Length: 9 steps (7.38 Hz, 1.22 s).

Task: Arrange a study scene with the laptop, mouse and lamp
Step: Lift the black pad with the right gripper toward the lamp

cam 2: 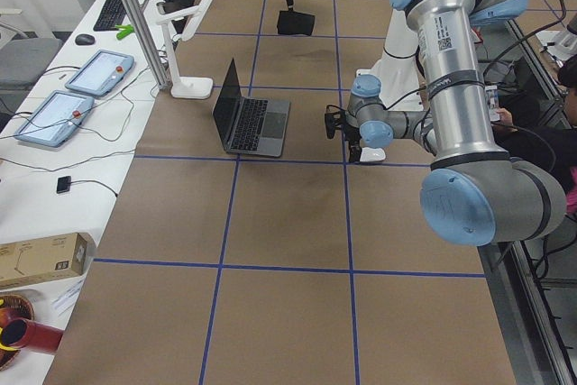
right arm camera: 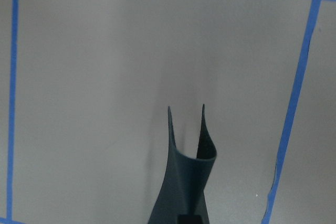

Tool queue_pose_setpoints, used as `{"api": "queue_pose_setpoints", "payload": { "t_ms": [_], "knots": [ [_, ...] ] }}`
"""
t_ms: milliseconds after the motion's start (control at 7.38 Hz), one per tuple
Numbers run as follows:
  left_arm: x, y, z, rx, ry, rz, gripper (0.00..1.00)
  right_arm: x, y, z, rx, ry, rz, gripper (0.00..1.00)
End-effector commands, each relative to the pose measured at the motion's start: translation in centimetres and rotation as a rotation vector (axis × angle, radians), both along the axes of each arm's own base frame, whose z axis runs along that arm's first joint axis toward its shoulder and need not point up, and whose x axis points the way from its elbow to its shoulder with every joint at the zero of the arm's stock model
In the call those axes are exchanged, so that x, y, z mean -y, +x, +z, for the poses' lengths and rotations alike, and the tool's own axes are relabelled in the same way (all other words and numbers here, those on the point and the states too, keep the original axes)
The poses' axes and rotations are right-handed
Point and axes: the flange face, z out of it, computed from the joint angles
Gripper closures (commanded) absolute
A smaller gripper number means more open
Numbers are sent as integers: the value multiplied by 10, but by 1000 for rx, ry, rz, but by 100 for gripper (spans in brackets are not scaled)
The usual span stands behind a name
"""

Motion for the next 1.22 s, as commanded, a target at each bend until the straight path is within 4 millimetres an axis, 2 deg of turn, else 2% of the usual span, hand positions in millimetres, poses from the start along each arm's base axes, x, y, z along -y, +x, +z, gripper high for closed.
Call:
{"api": "queue_pose_setpoints", "payload": {
  "t_ms": [0, 271, 407, 542, 678, 814, 1085],
  "knots": [
    [-30, 22, 4, 35, 30, 37, 1, 56, -27, -35, -27, 25, -14, 89],
    [-43, 32, 5, 52, 54, 59, 1, 104, -49, -79, -51, 0, 4, 89],
    [-49, 41, 0, 41, 55, 74, 1, 129, -46, -98, -59, 15, -3, 89],
    [-54, 50, -2, 34, 45, 78, 1, 140, -40, -104, -66, 24, -17, 89],
    [-60, 69, -10, 47, 36, 90, 1, 148, -46, -119, -68, 22, -18, 89],
    [-61, 81, -22, 46, 36, 92, 1, 148, -46, -120, -73, 18, -17, 89],
    [-60, 79, -22, 50, 40, 105, 1, 148, -46, -123, -71, 19, -16, 88]
  ]
}}
